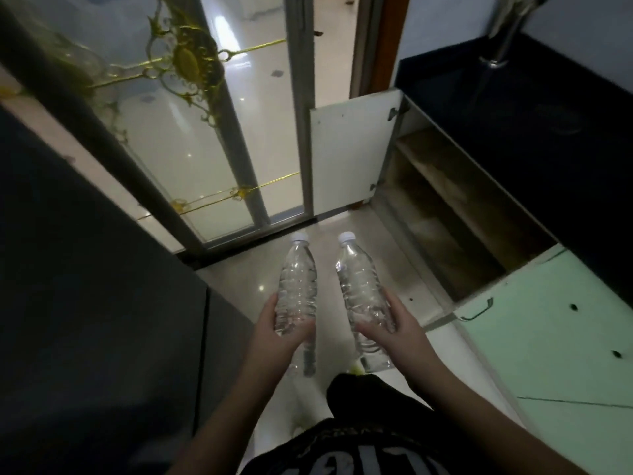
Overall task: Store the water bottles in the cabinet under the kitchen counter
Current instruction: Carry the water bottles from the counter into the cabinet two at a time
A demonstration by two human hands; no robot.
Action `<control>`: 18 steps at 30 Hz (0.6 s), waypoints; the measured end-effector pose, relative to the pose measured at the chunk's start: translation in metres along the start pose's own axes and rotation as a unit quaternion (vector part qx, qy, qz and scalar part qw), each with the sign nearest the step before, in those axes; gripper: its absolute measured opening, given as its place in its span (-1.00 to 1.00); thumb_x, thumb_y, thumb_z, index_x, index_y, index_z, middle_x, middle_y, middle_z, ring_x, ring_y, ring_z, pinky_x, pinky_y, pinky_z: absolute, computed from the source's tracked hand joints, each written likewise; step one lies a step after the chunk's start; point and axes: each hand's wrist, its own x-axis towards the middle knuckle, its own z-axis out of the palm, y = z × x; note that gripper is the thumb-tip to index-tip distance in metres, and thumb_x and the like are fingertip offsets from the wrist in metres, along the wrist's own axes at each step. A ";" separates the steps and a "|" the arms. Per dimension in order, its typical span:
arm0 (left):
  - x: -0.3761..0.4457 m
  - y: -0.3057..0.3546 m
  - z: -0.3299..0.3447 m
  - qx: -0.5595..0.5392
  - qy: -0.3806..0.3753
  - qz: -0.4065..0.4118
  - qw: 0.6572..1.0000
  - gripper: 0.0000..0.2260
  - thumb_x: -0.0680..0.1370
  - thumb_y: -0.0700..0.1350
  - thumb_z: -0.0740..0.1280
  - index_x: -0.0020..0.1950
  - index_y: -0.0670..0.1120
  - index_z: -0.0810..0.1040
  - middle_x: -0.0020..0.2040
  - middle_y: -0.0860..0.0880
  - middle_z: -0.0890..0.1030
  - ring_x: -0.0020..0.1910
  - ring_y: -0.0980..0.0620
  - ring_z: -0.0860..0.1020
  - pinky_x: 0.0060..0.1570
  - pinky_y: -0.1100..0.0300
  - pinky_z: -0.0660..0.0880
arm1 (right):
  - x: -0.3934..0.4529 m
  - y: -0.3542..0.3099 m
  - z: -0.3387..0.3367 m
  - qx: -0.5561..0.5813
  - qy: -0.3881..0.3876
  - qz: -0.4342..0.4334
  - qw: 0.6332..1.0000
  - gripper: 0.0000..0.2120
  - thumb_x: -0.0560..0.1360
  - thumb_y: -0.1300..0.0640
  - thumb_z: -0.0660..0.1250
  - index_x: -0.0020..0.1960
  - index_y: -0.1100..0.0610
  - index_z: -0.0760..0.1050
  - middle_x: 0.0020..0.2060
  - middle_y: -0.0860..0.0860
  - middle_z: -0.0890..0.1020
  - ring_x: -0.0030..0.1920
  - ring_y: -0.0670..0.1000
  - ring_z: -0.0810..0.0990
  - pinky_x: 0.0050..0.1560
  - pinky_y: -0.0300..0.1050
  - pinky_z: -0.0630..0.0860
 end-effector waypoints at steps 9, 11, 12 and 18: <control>0.154 0.090 0.066 0.041 -0.181 -0.032 0.982 -0.40 0.34 -0.12 0.58 0.25 0.29 0.45 0.03 0.17 0.70 -0.02 0.10 0.68 -0.14 0.21 0.60 | 0.119 -0.029 -0.065 0.089 0.068 0.028 0.993 -0.44 0.42 0.17 0.48 0.23 -0.23 0.29 -0.04 -0.34 0.58 -0.12 -0.38 0.61 -0.24 -0.49 0.48; 0.183 0.109 0.083 0.053 -0.195 -0.039 0.979 -0.43 0.38 -0.15 0.56 0.26 0.26 0.46 0.03 0.11 0.71 -0.02 0.04 0.69 -0.12 0.15 0.63 | 0.141 -0.037 -0.077 0.107 0.079 0.031 0.991 -0.41 0.42 0.16 0.48 0.30 -0.18 0.29 0.03 -0.25 0.60 -0.07 -0.31 0.63 -0.18 -0.43 0.52; 0.196 0.117 0.091 0.057 -0.200 -0.038 0.977 -0.44 0.39 -0.14 0.56 0.27 0.26 0.46 0.03 0.10 0.71 -0.03 0.03 0.69 -0.09 0.11 0.64 | 0.153 -0.041 -0.082 0.113 0.083 0.033 0.990 -0.39 0.41 0.13 0.49 0.34 -0.16 0.29 0.07 -0.21 0.61 -0.03 -0.26 0.64 -0.13 -0.38 0.54; 0.265 0.144 0.126 0.039 -0.220 -0.087 0.971 -0.48 0.38 -0.05 0.57 0.29 0.13 0.51 0.09 -0.05 0.70 0.03 -0.16 0.68 0.11 -0.27 0.55 | 0.211 -0.048 -0.110 0.130 0.110 0.045 0.984 -0.42 0.42 0.11 0.49 0.35 -0.16 0.34 0.08 -0.15 0.66 0.06 -0.15 0.65 0.02 -0.21 0.57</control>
